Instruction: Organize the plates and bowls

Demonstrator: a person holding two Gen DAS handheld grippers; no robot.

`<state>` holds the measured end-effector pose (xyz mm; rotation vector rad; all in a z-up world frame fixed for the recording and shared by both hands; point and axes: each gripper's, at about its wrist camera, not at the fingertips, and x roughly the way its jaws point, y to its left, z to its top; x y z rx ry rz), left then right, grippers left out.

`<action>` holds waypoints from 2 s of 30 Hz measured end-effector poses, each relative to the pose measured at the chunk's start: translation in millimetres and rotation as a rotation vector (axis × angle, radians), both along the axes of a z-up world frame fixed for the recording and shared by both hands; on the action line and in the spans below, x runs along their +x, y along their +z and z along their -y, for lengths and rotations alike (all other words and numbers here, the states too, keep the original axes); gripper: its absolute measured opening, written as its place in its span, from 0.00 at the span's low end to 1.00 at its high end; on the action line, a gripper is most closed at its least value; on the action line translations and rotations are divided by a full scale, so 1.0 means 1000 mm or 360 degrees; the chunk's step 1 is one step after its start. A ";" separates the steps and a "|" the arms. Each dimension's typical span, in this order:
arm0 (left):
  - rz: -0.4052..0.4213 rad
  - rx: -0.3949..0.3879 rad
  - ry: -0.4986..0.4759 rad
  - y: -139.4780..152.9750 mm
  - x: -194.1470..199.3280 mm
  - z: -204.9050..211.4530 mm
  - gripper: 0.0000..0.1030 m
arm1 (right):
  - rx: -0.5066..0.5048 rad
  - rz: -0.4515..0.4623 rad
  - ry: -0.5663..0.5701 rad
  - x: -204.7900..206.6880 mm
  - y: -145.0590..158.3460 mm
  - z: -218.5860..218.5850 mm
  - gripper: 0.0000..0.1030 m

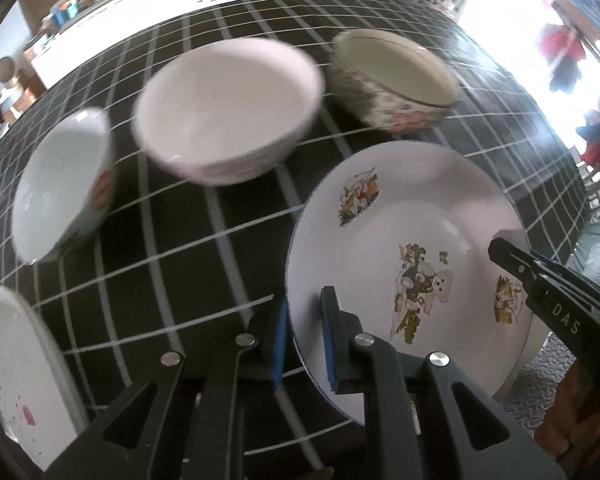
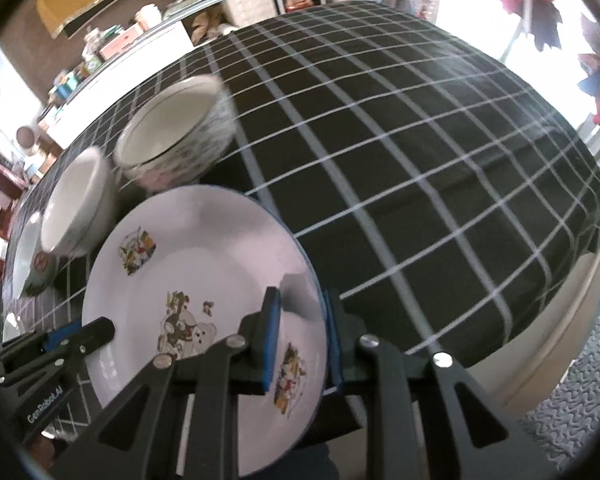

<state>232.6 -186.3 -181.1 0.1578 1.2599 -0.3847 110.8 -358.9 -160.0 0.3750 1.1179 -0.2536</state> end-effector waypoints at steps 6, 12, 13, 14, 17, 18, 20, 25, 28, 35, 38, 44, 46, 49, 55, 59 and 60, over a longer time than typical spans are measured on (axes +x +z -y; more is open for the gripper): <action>0.0021 0.0075 0.0110 0.000 -0.006 -0.033 0.15 | -0.0005 -0.0020 0.0133 0.014 -0.001 -0.036 0.25; 0.0028 0.0102 0.0198 -0.001 -0.013 -0.061 0.15 | -0.0034 -0.0034 0.0256 0.023 -0.003 -0.070 0.25; 0.0028 0.0102 0.0212 -0.001 -0.015 -0.066 0.15 | -0.0038 -0.0035 0.0267 0.026 -0.003 -0.073 0.25; 0.0027 0.0099 0.0224 -0.001 -0.016 -0.070 0.15 | -0.0042 -0.0037 0.0279 0.027 -0.003 -0.076 0.25; 0.0029 0.0087 0.0258 -0.002 -0.018 -0.084 0.15 | -0.0045 -0.0042 0.0315 0.030 -0.005 -0.085 0.25; 0.0030 0.0083 0.0273 -0.002 -0.018 -0.088 0.15 | -0.0044 -0.0041 0.0326 0.031 -0.005 -0.088 0.25; 0.0031 0.0083 0.0293 -0.003 -0.020 -0.091 0.15 | -0.0047 -0.0040 0.0338 0.035 -0.006 -0.091 0.26; 0.0011 0.0090 0.0311 0.000 -0.024 -0.099 0.15 | 0.0022 -0.0031 0.0329 0.040 -0.008 -0.088 0.28; 0.0020 0.0126 0.0313 0.001 -0.024 -0.099 0.17 | 0.0072 0.0003 0.0326 0.040 -0.003 -0.086 0.28; 0.0069 0.0102 0.0344 0.019 -0.023 -0.116 0.18 | 0.0092 0.0029 0.0340 0.036 0.005 -0.091 0.28; 0.0120 0.0104 0.0348 0.032 -0.029 -0.123 0.18 | 0.0079 0.0051 0.0362 0.037 0.011 -0.103 0.28; 0.0160 0.0083 0.0369 0.050 -0.037 -0.141 0.18 | 0.0120 0.0073 0.0370 0.039 0.022 -0.117 0.28; 0.0168 0.0075 0.0387 0.056 -0.041 -0.150 0.18 | 0.0124 0.0079 0.0375 0.043 0.025 -0.122 0.28; 0.0185 0.0079 0.0415 0.061 -0.042 -0.159 0.18 | 0.0119 0.0104 0.0408 0.044 0.032 -0.135 0.28; 0.0201 0.0062 0.0486 0.072 -0.048 -0.191 0.18 | 0.0131 0.0112 0.0455 0.043 0.042 -0.159 0.28; 0.0206 0.0032 0.0552 0.075 -0.051 -0.214 0.18 | 0.0113 0.0112 0.0512 0.048 0.045 -0.180 0.28; 0.0207 0.0029 0.0564 0.076 -0.052 -0.219 0.18 | 0.0111 0.0117 0.0526 0.049 0.046 -0.187 0.28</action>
